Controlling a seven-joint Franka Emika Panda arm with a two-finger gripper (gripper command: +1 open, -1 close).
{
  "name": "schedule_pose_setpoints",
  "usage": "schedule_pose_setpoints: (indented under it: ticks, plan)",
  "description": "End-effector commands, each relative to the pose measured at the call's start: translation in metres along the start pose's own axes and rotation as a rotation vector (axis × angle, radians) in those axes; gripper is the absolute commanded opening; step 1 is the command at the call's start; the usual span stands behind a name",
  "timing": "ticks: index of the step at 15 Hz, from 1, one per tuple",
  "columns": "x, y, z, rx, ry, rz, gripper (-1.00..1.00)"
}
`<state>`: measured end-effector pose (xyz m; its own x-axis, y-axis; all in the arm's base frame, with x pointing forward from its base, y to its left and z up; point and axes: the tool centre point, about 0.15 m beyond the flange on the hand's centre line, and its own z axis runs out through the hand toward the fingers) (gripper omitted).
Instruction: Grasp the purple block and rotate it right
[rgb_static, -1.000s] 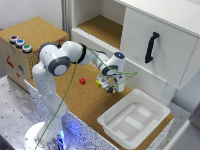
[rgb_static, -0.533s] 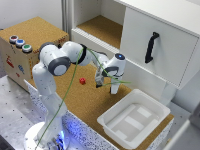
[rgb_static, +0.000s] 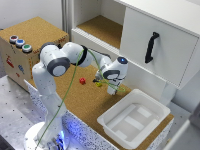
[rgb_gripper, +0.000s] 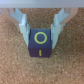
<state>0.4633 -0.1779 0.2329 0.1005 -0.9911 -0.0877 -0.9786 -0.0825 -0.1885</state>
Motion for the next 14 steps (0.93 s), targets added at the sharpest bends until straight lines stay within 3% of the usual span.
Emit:
schedule_pose_setpoints:
  ticks: [1, 5, 9, 10, 12, 14]
  plan:
    - [0.008, -0.017, 0.006, -0.079, -0.052, 0.000, 1.00]
    - [-0.011, 0.004, -0.005, -0.054, -0.102, -0.061, 1.00]
    - [-0.021, 0.009, -0.038, -0.006, -0.076, -0.190, 1.00]
    - [-0.020, 0.011, -0.041, 0.015, -0.103, -0.207, 1.00]
    - [-0.022, 0.007, -0.056, -0.021, -0.045, -0.330, 1.00]
    - [-0.028, 0.005, -0.058, -0.024, -0.079, -0.558, 1.00]
